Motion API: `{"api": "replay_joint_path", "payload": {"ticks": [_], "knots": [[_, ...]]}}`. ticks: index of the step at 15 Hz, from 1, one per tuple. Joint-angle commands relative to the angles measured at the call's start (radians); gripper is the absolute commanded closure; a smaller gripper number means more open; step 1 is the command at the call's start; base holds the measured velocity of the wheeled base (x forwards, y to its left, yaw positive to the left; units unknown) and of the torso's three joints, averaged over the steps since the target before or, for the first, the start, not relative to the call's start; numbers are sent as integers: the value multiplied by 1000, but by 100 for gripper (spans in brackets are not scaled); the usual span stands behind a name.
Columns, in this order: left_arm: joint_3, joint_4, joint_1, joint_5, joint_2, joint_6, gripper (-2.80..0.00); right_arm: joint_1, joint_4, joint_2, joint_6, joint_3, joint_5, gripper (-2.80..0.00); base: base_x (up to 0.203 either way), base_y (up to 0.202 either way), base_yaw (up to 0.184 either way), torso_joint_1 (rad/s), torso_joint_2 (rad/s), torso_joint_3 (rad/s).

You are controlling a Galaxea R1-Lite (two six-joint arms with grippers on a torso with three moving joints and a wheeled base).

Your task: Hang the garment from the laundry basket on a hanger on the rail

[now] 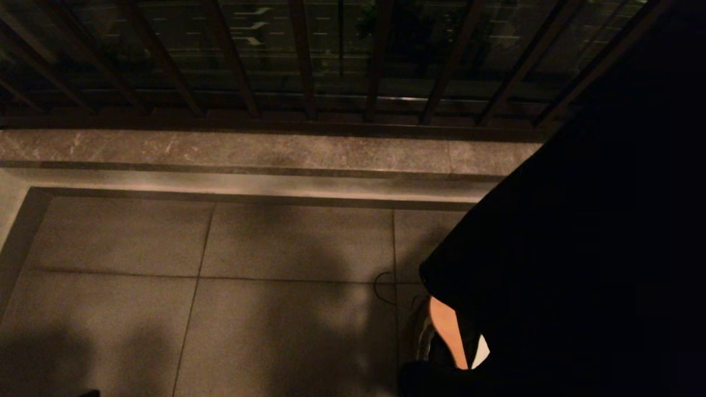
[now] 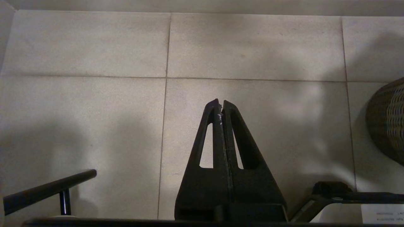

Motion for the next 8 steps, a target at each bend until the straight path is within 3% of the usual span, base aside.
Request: {"api": "replay_joint_path", "payload": {"ticks": [1,5,8], "knots": [[2,0,0,0,1,0,0,1,1,1,-1,0,1,0,0,0,0,0,0,0],[2,0,0,0,1,0,0,2,30,50,13,-79,9,0,0,0,0,0,0,0],[2,-2,0,0,1,0,0,2,100,298,34,-252,51,0,0,0,0,0,0,0]]}}
